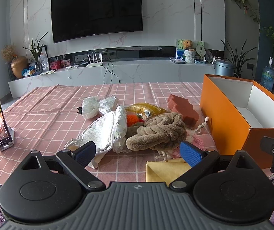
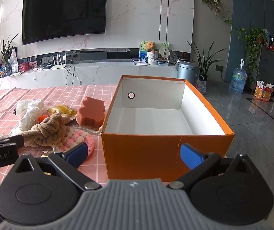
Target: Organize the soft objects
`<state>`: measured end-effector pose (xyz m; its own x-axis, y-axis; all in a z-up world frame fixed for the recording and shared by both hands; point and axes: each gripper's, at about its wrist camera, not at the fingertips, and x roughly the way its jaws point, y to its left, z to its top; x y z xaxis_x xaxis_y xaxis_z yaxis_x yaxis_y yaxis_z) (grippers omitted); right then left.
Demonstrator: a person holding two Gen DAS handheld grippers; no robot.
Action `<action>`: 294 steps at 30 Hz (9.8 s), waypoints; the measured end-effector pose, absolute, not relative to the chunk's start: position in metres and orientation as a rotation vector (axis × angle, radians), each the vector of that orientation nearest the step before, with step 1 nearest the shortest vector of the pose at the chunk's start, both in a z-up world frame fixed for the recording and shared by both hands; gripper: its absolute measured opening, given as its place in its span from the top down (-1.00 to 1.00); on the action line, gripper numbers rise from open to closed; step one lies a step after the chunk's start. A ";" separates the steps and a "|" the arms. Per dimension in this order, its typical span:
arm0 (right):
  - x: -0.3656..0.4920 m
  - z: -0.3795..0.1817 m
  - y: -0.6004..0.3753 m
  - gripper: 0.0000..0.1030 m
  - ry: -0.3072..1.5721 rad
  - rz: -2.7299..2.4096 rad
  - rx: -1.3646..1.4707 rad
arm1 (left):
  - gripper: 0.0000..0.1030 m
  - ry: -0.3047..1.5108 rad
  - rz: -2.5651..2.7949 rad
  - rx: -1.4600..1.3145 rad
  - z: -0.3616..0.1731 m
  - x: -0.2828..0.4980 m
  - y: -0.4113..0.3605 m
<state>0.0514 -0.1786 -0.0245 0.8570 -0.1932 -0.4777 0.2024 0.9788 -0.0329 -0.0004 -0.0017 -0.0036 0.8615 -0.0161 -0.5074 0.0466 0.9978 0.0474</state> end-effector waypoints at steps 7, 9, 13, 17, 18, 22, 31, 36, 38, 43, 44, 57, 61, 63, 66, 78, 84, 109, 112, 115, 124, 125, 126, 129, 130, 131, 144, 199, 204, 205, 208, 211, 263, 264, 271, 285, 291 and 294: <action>0.053 -0.025 -0.178 -0.95 0.507 -0.209 0.020 | -1.00 0.536 -0.036 0.062 -0.007 0.000 -0.003; 0.053 -0.025 -0.178 -0.95 0.510 -0.210 0.021 | -1.00 0.538 -0.036 0.063 -0.008 0.000 -0.004; 0.054 -0.025 -0.179 -0.95 0.516 -0.210 0.023 | -1.00 0.538 -0.037 0.063 -0.008 0.000 -0.005; 0.055 -0.025 -0.179 -0.95 0.516 -0.210 0.024 | -1.00 0.540 -0.038 0.065 -0.009 -0.001 -0.005; 0.055 -0.025 -0.179 -0.95 0.517 -0.211 0.024 | -1.00 0.539 -0.037 0.064 -0.008 0.000 -0.005; 0.056 -0.026 -0.178 -0.95 0.521 -0.211 0.025 | -1.00 0.544 -0.048 0.068 -0.007 0.000 -0.007; 0.060 -0.029 -0.173 -0.95 0.545 -0.156 0.018 | -0.91 0.573 -0.137 0.031 -0.008 0.000 -0.003; 0.060 -0.027 -0.157 -0.95 0.523 -0.081 -0.030 | -0.86 0.612 -0.163 -0.013 -0.008 0.003 0.016; 0.060 -0.024 -0.149 -0.95 0.510 -0.049 -0.059 | -0.86 0.617 -0.152 -0.041 -0.008 0.006 0.027; 0.063 -0.012 -0.134 -0.78 0.467 0.026 -0.113 | -0.85 0.603 -0.171 -0.043 0.002 0.012 0.040; 0.065 -0.010 -0.131 -0.75 0.461 0.042 -0.125 | -0.82 0.605 -0.175 -0.042 0.004 0.015 0.042; 0.144 0.005 -0.098 -0.47 0.516 0.304 -0.296 | -0.20 0.680 -0.252 -0.036 -0.010 0.072 0.072; 0.178 0.000 -0.084 -0.40 0.588 0.362 -0.353 | -0.07 0.732 -0.275 0.012 -0.018 0.091 0.081; 0.196 -0.004 -0.077 -0.21 0.644 0.398 -0.363 | -0.07 0.769 -0.295 0.036 -0.027 0.103 0.084; 0.220 -0.013 -0.066 -0.13 0.728 0.459 -0.376 | -0.07 0.805 -0.304 0.074 -0.037 0.117 0.090; 0.255 -0.052 -0.054 -0.50 0.889 0.530 -0.415 | -0.31 0.854 -0.349 0.262 -0.071 0.139 0.082; 0.257 -0.059 -0.059 -0.45 0.904 0.553 -0.397 | 0.03 0.871 -0.321 0.285 -0.078 0.143 0.086; 0.211 0.031 -0.115 0.08 0.679 0.494 -0.179 | 0.88 0.583 -0.226 0.182 0.041 0.108 0.065; 0.199 0.047 -0.133 0.08 0.634 0.452 -0.164 | 0.89 0.538 -0.259 0.184 0.058 0.102 0.046; 0.187 0.063 -0.154 0.08 0.600 0.392 -0.175 | 0.88 0.507 -0.321 0.162 0.072 0.099 0.022; 0.157 0.079 -0.237 0.07 0.609 0.166 -0.193 | 0.88 0.480 -0.566 0.082 0.089 0.096 -0.063; 0.155 0.076 -0.246 0.08 0.624 0.145 -0.188 | 0.89 0.493 -0.602 0.063 0.089 0.100 -0.073; 0.153 0.074 -0.255 0.07 0.641 0.126 -0.183 | 0.89 0.510 -0.640 0.040 0.088 0.103 -0.084; 0.148 0.061 -0.277 0.07 0.693 0.081 -0.178 | 0.89 0.580 -0.744 -0.003 0.080 0.116 -0.116; 0.147 0.057 -0.282 0.07 0.711 0.068 -0.177 | 0.89 0.604 -0.768 -0.014 0.075 0.122 -0.123; 0.147 0.052 -0.286 0.07 0.729 0.058 -0.176 | 0.89 0.632 -0.792 -0.022 0.070 0.129 -0.133; 0.185 -0.005 -0.298 0.04 0.914 0.087 -0.212 | 0.88 0.964 -0.809 -0.009 -0.002 0.240 -0.162; 0.112 0.036 -0.216 -0.76 0.518 -0.105 -0.391 | -0.19 0.669 -0.656 -0.147 0.053 0.157 -0.045; 0.099 0.027 -0.186 -0.74 0.453 -0.022 -0.296 | -0.19 0.666 -0.606 -0.181 0.040 0.148 -0.018; 0.097 0.025 -0.179 -0.74 0.450 -0.003 -0.286 | -0.19 0.667 -0.592 -0.180 0.037 0.146 -0.012; 0.096 0.019 -0.158 -0.68 0.441 0.049 -0.263 | -0.19 0.671 -0.556 -0.174 0.026 0.140 0.000; 0.092 0.010 -0.140 -0.61 0.438 0.087 -0.228 | -0.19 0.695 -0.521 -0.173 0.010 0.134 0.017; 0.179 -0.102 -0.059 1.00 0.670 0.414 -0.215 | -0.30 0.789 -0.281 -0.226 -0.068 0.171 0.085; 0.178 -0.098 -0.055 1.00 0.652 0.425 -0.223 | -0.36 0.771 -0.270 -0.231 -0.065 0.172 0.088; 0.207 -0.075 -0.043 1.00 0.593 0.430 -0.209 | -0.65 0.719 -0.151 -0.237 -0.054 0.198 0.112; 0.262 -0.101 -0.033 1.00 0.697 0.418 -0.126 | -0.69 0.782 -0.090 -0.260 -0.082 0.256 0.111; 0.261 -0.108 -0.033 0.99 0.705 0.431 -0.111 | -0.49 0.761 -0.087 -0.176 -0.082 0.256 0.094; 0.263 -0.109 -0.036 1.00 0.710 0.438 -0.092 | -0.22 0.750 -0.077 -0.132 -0.082 0.254 0.084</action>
<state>0.2632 -0.0357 -0.1086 0.6725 0.3571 -0.6483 -0.4189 0.9057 0.0644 0.2537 0.0840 -0.0824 0.7294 -0.1163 -0.6741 0.0224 0.9890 -0.1464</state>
